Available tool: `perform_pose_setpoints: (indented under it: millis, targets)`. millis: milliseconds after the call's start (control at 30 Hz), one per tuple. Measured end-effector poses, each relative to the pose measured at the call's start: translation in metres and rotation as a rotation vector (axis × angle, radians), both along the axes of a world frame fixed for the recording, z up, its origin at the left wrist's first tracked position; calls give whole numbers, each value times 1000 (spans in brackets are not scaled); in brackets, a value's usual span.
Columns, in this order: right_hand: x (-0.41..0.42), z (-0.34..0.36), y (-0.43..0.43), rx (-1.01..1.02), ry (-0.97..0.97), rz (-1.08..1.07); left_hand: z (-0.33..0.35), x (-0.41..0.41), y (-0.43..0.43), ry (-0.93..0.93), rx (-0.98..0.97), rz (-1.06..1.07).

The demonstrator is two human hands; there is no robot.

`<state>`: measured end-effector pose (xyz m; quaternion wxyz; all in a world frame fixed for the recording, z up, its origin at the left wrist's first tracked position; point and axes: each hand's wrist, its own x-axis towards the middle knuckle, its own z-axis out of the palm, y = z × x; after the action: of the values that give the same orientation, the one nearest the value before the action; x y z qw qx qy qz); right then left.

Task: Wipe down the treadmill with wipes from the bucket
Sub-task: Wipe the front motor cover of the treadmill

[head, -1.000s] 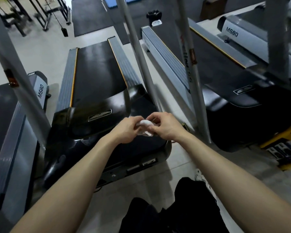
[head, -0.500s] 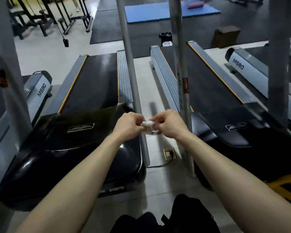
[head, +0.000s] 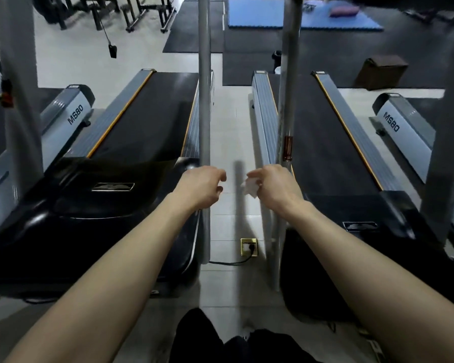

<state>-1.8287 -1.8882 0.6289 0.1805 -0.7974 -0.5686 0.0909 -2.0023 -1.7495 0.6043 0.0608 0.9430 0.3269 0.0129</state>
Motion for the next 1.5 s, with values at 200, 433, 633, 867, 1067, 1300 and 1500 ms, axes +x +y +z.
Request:
perform_pose_setpoints:
  millis: [200,433,633,867,1067,1300,1500]
  targets:
    - [45,-5,43,-51,-28,43,11,14,30,11,177,96]
    - [89,-11,142,83,226,-28,15,105,112,-592,-565,360]
    - [116,14,253,188,450,52,8,205,220,-764,-824,529]
    - [186,29,341,-7,541,125,33,252,335,-482,-355,329]
    - [254,38,413,-46,293,84,38,290,433,-119,46,165]
    - [354,19,528,14,-163,-13,46,349,527,112,188,75]
    - [441,2,648,-23,-314,-2,28,433,641,181,140,71]
